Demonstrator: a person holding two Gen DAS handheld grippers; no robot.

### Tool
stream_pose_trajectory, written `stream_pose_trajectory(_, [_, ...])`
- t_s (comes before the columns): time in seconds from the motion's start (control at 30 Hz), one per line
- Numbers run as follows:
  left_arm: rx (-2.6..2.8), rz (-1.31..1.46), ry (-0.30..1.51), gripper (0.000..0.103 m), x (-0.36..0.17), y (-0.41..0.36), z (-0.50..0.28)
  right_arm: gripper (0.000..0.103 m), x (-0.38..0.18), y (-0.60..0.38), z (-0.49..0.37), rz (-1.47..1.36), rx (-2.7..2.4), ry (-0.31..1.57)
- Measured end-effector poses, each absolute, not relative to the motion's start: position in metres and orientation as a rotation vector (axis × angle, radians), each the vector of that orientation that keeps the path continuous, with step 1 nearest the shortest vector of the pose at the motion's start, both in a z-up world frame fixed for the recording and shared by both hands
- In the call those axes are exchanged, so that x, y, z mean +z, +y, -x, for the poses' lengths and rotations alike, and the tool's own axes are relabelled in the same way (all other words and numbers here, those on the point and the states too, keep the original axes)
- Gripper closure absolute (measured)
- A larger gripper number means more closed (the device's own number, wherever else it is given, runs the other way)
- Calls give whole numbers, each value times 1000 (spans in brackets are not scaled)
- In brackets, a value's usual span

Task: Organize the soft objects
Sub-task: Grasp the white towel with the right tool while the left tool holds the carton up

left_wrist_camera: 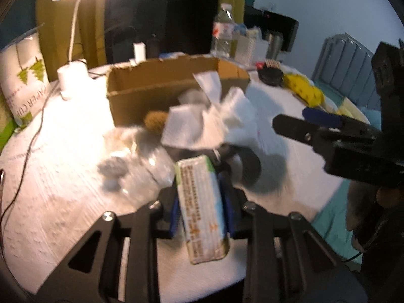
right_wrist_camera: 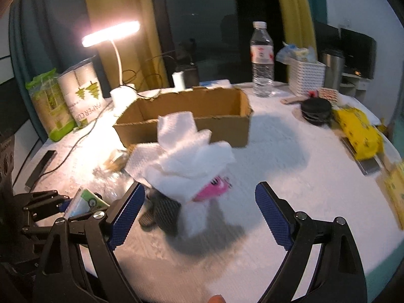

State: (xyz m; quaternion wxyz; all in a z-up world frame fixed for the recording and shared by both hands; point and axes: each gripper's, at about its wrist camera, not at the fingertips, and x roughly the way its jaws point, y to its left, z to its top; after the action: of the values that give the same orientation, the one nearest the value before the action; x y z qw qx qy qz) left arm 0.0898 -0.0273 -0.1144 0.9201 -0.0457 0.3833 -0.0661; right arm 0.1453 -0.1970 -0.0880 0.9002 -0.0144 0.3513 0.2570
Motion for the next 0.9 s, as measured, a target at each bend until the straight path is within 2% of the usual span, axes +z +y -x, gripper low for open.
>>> stream_pose_trajectory(0.03, [-128, 98, 775, 74, -111, -24, -92, 19, -87, -194, -149, 35, 538, 724])
stream_pose_trajectory(0.47, [-78, 161, 673, 74, -89, 28, -113, 19, -81, -143, -202, 98, 603, 731])
stream_pose_trajectory(0.9, [-71, 194, 650, 74, -88, 52, -137, 19, -109, -102, -242, 174, 622, 839])
